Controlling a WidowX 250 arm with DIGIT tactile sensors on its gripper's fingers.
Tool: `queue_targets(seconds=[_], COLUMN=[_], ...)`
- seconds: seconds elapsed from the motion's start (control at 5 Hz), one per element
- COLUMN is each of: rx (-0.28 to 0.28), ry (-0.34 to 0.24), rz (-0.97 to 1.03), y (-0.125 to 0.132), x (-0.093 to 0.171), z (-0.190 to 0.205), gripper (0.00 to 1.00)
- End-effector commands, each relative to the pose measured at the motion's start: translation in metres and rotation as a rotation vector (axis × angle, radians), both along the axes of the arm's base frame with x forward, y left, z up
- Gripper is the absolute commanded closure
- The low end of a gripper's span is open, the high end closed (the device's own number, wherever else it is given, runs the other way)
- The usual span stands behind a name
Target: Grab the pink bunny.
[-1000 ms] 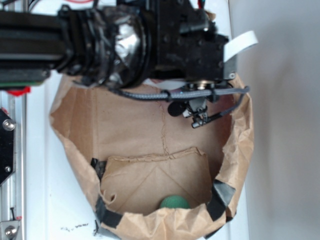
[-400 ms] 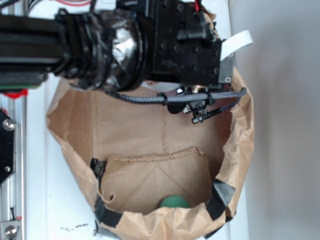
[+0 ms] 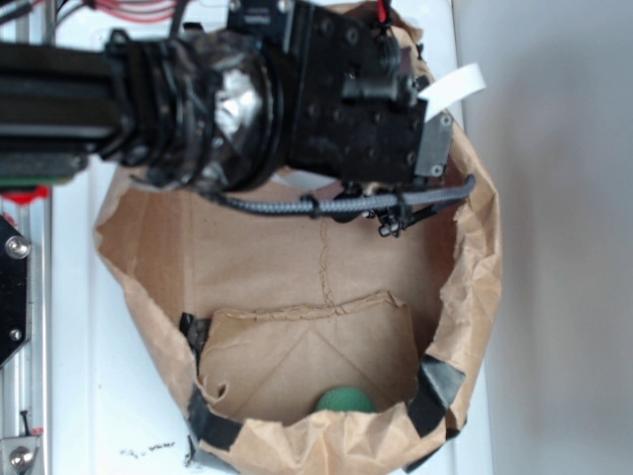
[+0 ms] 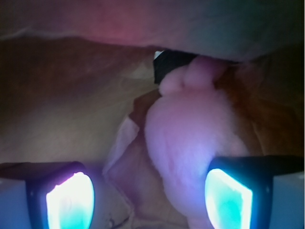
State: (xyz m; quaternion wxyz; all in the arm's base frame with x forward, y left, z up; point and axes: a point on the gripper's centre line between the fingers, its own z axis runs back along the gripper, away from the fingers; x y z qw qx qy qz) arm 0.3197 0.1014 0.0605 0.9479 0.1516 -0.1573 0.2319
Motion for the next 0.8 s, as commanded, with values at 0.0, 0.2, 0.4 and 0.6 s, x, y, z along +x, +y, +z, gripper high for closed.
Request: queue_targets(seconds=[0.0, 0.2, 0.4, 0.6], rx=[0.066, 0.084, 0.083, 0.059], ry=[-0.084, -0.094, -0.088, -0.057], rz=[0.044, 0.045, 0.044, 0.015], y=[0.0042, 0.0031, 0.0028, -0.0002], x=[0.0086, 0.0095, 0.0108, 0.0077], z=[0.0125, 0.0097, 0.0086, 0.01], gripper=[0.0, 0.0, 0.0, 0.0])
